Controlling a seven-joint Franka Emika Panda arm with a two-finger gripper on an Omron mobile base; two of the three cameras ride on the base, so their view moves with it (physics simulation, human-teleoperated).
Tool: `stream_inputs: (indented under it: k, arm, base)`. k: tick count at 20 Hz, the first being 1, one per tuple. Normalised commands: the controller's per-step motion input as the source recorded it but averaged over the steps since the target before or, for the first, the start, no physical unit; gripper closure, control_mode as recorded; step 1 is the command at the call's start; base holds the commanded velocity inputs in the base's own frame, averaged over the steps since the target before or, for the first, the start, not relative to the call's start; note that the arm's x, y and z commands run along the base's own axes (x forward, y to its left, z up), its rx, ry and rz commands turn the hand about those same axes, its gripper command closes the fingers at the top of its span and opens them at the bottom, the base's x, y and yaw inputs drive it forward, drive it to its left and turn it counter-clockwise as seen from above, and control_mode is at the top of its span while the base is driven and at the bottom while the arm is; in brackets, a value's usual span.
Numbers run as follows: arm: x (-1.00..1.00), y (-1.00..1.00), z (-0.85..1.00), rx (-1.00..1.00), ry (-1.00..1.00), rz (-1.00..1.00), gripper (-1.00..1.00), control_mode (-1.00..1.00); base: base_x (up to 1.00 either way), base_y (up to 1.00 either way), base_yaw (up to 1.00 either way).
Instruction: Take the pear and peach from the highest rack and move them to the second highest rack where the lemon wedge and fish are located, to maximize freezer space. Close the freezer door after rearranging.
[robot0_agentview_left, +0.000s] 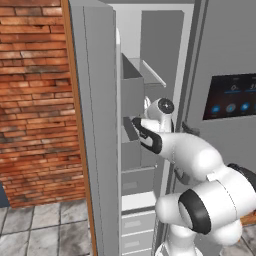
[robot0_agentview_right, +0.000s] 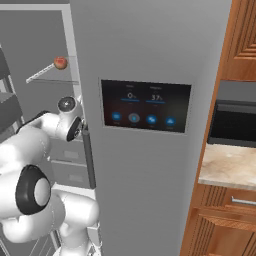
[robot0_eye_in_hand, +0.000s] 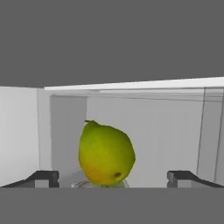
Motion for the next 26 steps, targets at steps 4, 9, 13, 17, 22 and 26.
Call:
stream_inputs:
  k: [4,9,13,17,22,26]
  arm:
    - [-0.41,0.0,0.34,0.01,0.0,-0.02,-1.0,-1.0]
    - [-0.38,0.01,0.4,0.0,0.01,0.0,-1.0,-1.0]
    - [-0.59,0.01,0.45,0.0,0.09,0.0,-1.0,-1.0]
    - [-0.8,0.0,0.44,0.0,0.1,0.01,-1.0,-1.0]
    - [-0.9,0.0,0.48,0.0,0.06,0.09,-1.0,-1.0]
    - [-0.81,0.0,0.52,0.0,0.01,0.15,-1.0,-1.0]
  base:
    - [0.0,0.0,0.0]
    - [0.0,0.0,0.0]
    - [0.0,0.0,0.0]
    - [0.0,0.0,0.0]
    - [0.0,0.0,0.0]
    - [0.0,0.0,0.0]
